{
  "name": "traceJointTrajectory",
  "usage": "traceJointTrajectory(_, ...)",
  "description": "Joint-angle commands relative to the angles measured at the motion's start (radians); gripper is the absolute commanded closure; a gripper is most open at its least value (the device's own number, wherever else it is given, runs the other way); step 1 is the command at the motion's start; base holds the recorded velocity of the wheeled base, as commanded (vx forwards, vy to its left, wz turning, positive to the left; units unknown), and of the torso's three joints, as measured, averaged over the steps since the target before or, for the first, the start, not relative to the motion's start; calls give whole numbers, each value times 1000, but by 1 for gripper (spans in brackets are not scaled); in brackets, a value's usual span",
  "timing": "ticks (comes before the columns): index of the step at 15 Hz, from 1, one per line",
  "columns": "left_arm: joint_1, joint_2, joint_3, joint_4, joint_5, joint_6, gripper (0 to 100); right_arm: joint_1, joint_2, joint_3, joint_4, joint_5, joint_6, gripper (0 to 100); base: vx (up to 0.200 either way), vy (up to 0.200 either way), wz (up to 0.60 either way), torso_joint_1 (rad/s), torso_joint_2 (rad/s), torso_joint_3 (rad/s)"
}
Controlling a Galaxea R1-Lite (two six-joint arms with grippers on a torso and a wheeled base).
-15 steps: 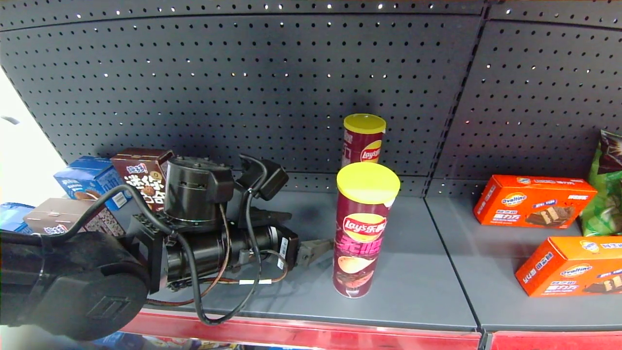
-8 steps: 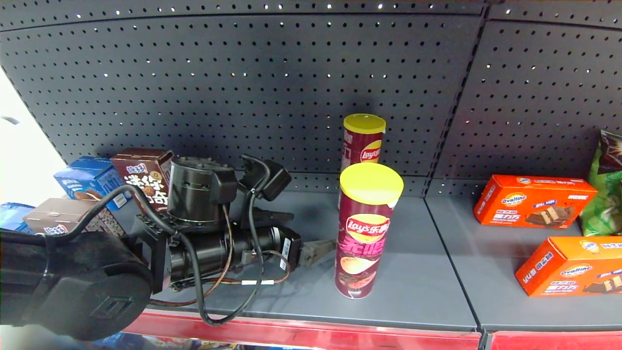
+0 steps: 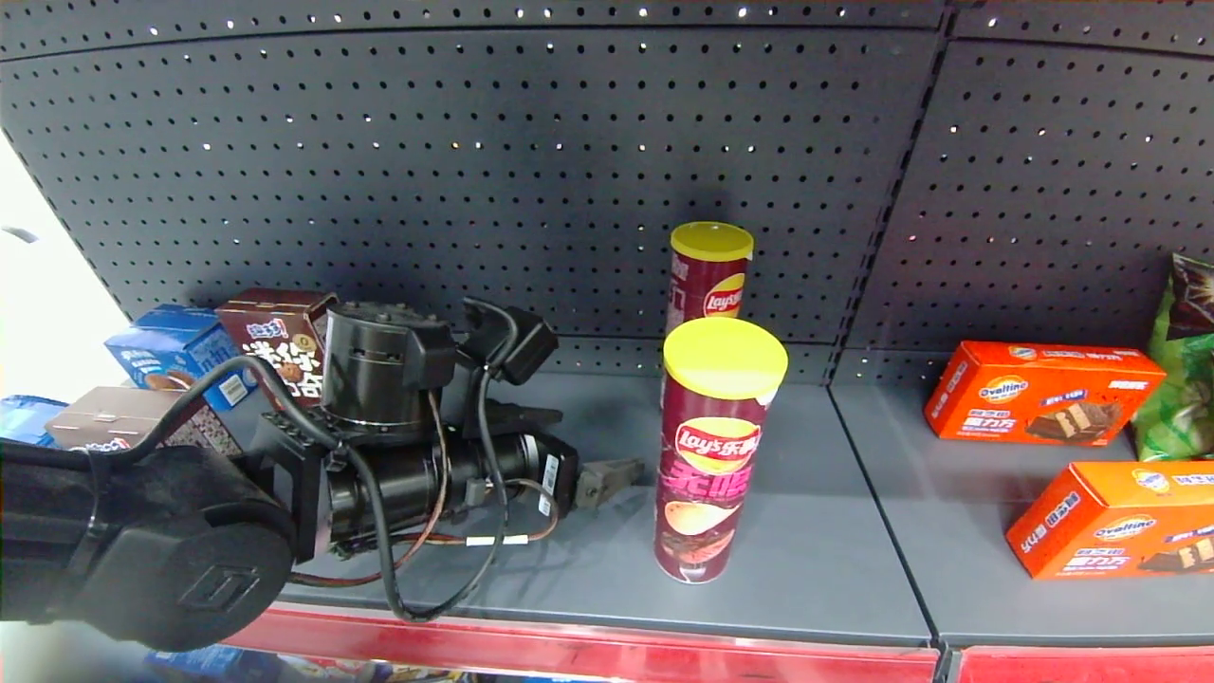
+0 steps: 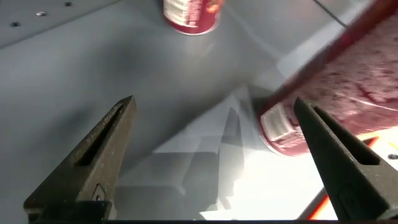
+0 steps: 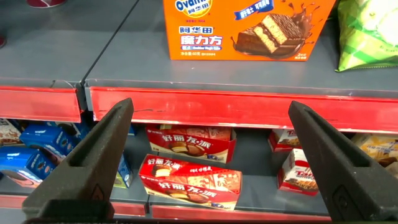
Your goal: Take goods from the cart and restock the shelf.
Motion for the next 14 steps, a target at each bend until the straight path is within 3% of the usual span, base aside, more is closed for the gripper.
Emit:
traceJointTrajectory(1, 23, -3, -18, 1, 1, -1, 0, 2, 1, 0, 0, 0, -1, 0, 0, 0, 0, 0, 0, 0)
traceJointTrajectory(4, 62, -23, -20, 1, 27, -3, 0, 2, 1, 0, 0, 0, -1, 0, 0, 0, 0, 0, 0, 0)
traceJointTrajectory(8, 87, -126, -20, -1, 135, -6, 0, 0, 1, 0, 0, 0, -1, 0, 0, 0, 0, 0, 0, 0)
traceJointTrajectory(14, 82, -377, 17, 16, 219, -9, 0, 0, 1, 0, 0, 0, -1, 0, 0, 0, 0, 0, 0, 0)
